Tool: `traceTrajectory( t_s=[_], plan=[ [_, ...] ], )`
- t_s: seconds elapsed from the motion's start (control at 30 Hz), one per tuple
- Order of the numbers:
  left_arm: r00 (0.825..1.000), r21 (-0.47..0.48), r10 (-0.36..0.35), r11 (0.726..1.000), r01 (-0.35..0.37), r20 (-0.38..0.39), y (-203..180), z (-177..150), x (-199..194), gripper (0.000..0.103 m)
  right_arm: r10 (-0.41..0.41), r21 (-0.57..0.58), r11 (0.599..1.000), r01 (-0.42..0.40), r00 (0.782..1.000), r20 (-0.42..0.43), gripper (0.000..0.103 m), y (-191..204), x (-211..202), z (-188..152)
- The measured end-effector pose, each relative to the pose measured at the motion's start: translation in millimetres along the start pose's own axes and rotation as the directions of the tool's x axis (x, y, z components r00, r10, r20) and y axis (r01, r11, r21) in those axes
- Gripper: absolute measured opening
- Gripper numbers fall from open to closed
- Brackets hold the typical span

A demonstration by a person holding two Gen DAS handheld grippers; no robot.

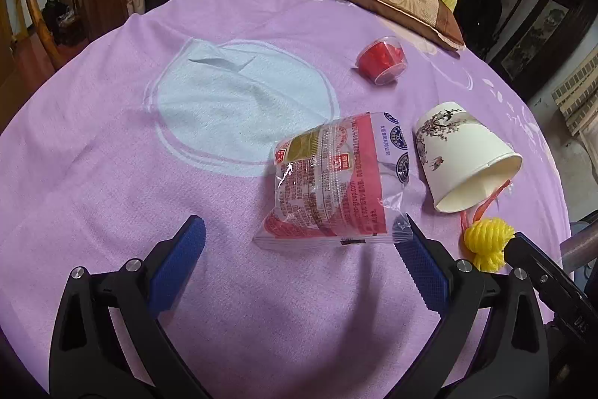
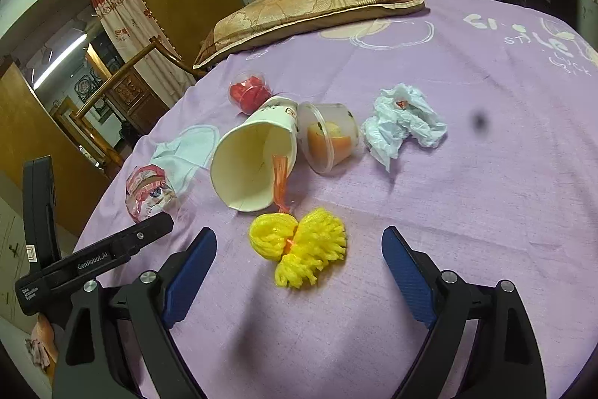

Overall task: Collect trash
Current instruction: 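Grasp the red-labelled plastic cup pack with the left tool while the right tool grasps the yellow mesh bag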

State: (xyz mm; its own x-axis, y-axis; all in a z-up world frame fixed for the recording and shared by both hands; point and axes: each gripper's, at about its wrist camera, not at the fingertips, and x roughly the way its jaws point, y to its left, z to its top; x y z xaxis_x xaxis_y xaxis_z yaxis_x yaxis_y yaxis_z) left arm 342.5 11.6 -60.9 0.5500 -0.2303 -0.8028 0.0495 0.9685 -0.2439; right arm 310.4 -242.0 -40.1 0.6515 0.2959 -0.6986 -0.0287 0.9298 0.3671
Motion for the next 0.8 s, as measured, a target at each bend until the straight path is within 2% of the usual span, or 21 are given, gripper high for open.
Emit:
traceTrajectory(
  t_s=[0.2,0.27,0.3,0.33,0.43,0.5,0.67,0.8],
  plan=[
    [1.0,-0.005,-0.009,1.0,0.009,-0.001,1,0,0,0.096,0.007,-0.019,1.0,-0.007,1.0,-0.002,0.088,5,11,1],
    [1.0,-0.015,-0.025,1.0,0.025,0.0,3,1,-1,0.096,-0.001,-0.026,1.0,0.001,1.0,-0.012,0.072,6,16,1],
    [0.999,-0.02,-0.033,0.999,0.033,0.001,4,1,-2,0.096,-0.001,-0.029,1.0,0.001,1.0,-0.018,0.043,5,18,2],
    [0.999,-0.024,-0.039,0.999,0.039,0.002,6,1,-2,0.096,0.004,-0.024,1.0,-0.005,1.0,-0.016,0.04,4,17,2],
    [0.998,-0.033,-0.056,0.998,0.056,0.006,7,2,-4,0.096,-0.002,0.014,1.0,0.001,0.997,0.076,0.038,-2,-5,7],
    [0.997,-0.019,-0.069,0.997,0.07,0.016,5,2,-6,0.096,-0.011,0.019,1.0,0.009,0.995,0.103,0.038,-2,-14,7],
    [0.994,0.096,-0.011,0.995,0.0,0.111,-15,-2,-20,0.096,-0.024,0.055,0.998,0.021,0.998,0.054,0.039,-8,-7,7],
    [0.994,0.133,-0.002,0.991,-0.013,0.113,-22,-2,-18,0.096,-0.007,0.108,0.994,0.005,1.0,0.018,0.04,-17,-1,5]
  ],
)
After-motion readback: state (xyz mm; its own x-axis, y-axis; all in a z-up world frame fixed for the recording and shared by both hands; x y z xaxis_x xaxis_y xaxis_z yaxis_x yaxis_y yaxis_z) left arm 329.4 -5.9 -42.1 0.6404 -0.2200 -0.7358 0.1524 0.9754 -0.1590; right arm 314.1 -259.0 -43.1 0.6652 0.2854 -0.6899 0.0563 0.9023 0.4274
